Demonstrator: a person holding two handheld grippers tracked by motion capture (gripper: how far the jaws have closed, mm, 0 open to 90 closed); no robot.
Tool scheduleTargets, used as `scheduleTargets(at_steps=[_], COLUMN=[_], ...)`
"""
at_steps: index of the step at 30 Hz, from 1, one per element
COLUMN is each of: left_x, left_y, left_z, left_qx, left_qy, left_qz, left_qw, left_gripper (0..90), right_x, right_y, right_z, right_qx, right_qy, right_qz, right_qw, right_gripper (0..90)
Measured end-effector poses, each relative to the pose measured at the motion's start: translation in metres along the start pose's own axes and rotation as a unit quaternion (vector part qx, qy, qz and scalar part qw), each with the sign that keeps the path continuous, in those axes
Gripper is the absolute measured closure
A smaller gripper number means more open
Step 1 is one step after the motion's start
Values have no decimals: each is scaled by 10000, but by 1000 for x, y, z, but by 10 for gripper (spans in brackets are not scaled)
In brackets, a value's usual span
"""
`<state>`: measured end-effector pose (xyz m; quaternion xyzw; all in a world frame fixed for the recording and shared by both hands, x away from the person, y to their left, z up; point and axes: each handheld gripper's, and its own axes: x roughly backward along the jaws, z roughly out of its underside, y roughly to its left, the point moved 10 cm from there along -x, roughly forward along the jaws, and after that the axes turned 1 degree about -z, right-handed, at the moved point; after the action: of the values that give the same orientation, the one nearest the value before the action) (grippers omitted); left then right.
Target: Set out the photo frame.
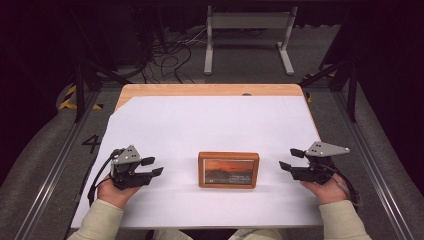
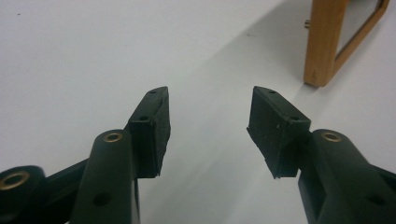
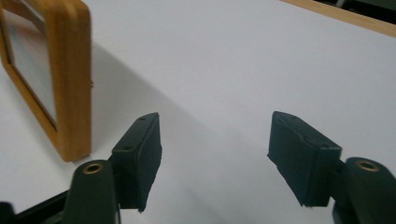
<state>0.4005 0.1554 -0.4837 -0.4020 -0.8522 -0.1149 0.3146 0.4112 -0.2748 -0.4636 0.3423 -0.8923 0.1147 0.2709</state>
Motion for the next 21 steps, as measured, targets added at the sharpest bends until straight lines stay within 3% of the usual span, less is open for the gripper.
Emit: scheduleTargets(at_steps=[6,9,13,21], left_x=[-5,-9,-14,-18], left_y=[16,20,20,21], left_z=[8,13,16,18], left_qx=[26,144,130,355], left_qy=[-89,-1,118,194], left_qz=[-158,-178,-152,-34], left_qw=[9998,9997,9997,9992], left_gripper=[427,400,390,362], right_x=[-4,-9,-16,-24], right_y=[-16,-21,-26,-21], right_z=[12,19,28,35], right_qx=[-46,-97,-82,-118], right_qy=[7,1,44,225], right_qz=[186,226,303,248], right_qw=[9998,9997,9995,9994], right_gripper=[294,280,273,249])
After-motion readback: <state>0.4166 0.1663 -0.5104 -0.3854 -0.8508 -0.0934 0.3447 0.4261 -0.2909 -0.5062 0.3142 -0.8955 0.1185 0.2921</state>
